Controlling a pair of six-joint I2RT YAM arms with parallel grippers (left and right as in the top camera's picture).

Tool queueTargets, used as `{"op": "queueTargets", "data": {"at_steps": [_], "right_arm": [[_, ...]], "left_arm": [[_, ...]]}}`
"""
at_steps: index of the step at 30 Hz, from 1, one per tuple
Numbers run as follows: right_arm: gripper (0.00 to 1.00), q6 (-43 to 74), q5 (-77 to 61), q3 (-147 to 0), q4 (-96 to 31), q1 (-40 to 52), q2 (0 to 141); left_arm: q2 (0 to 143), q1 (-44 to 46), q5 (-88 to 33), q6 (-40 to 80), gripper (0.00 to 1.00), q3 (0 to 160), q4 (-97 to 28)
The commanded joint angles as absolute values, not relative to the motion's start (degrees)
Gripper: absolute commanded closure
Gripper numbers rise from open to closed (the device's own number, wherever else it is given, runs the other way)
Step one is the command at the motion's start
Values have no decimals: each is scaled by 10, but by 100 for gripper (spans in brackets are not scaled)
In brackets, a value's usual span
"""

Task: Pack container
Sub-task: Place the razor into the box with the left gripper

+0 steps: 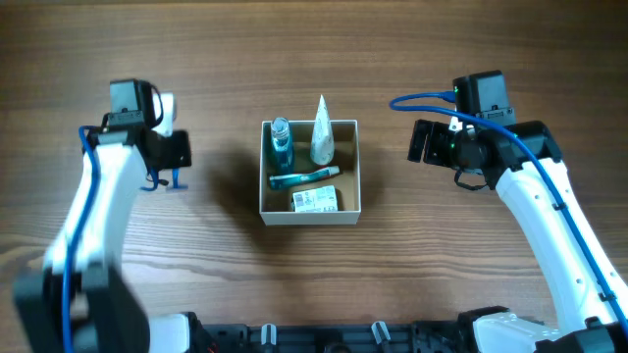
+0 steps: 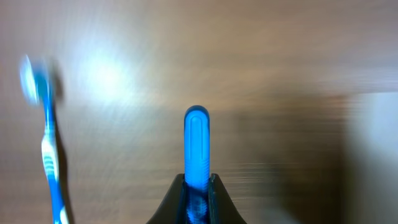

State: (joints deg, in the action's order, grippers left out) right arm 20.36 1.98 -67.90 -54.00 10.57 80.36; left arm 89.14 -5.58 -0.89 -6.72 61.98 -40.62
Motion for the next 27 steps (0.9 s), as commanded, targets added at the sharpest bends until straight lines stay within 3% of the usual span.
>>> {"op": "queueTargets", "data": {"at_steps": [1, 7, 14, 15, 16, 18, 20, 23, 26, 27], "right_arm": [[0, 212, 31, -677, -535, 106, 805], [0, 212, 32, -677, -531, 106, 805], [0, 212, 31, -677, -532, 106, 805], [0, 212, 31, -677, -532, 106, 805], [0, 212, 31, -677, -533, 106, 805], [0, 211, 32, -677, -533, 106, 805], [0, 210, 32, -677, -533, 106, 805], [0, 210, 32, -677, -533, 106, 805], [0, 210, 32, -677, -532, 106, 805], [0, 210, 31, -677, -533, 106, 805]], "left_arm": [[749, 75, -117, -173, 96, 639, -415], [753, 332, -115, -223, 96, 639, -430], [880, 341, -41, -223, 96, 639, -404], [881, 338, -26, -223, 75, 639, -397], [877, 336, -16, -223, 45, 639, -394], [849, 336, 18, -214, 17, 640, -401], [788, 331, 79, -158, 0, 640, -419], [697, 268, 138, -97, 0, 640, -452], [667, 107, 136, -83, 0, 640, -453], [684, 0, 135, -54, 0, 640, -440]]}}
